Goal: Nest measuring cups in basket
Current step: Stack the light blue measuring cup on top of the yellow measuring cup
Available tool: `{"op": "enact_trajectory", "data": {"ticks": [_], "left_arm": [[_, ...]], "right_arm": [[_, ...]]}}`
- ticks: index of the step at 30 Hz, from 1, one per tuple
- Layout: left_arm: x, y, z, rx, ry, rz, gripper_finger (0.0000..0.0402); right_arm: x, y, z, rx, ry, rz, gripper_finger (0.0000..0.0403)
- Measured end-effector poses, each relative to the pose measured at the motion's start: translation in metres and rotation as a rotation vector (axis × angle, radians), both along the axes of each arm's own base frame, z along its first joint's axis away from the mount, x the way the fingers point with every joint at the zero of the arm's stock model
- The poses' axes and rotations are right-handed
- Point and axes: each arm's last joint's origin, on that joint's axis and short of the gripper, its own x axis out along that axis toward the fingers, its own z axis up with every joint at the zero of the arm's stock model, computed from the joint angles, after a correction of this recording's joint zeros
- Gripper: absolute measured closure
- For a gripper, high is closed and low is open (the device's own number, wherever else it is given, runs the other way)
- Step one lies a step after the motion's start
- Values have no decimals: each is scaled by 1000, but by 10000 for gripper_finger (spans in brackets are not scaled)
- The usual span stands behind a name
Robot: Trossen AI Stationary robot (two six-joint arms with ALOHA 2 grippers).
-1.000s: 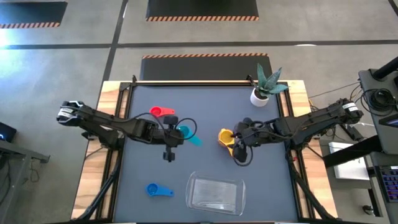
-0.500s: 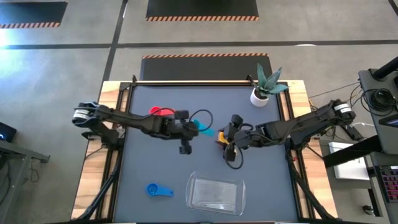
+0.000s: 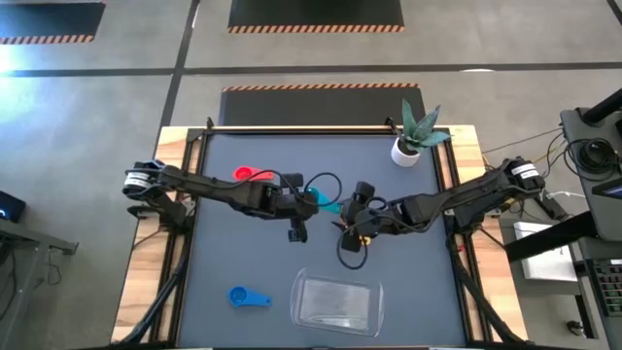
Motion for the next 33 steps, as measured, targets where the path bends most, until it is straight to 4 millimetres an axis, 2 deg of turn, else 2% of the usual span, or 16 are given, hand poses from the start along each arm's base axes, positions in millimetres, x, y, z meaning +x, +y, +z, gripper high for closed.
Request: {"op": "enact_trajectory", "data": {"ticks": [8, 13, 23, 33], "left_arm": [[1, -1, 1, -1, -12, -1, 402], [2, -1, 3, -3, -28, -1, 402], [5, -1, 5, -14, -57, -15, 401], [5, -2, 4, -23, -58, -23, 401]], "right_arm": [[1, -9, 2, -70, -32, -107, 67], [7, -15, -1, -39, -38, -99, 46], [23, -24, 3, -35, -45, -114, 74], [38, -25, -7, -70, 93, -114, 139]]}}
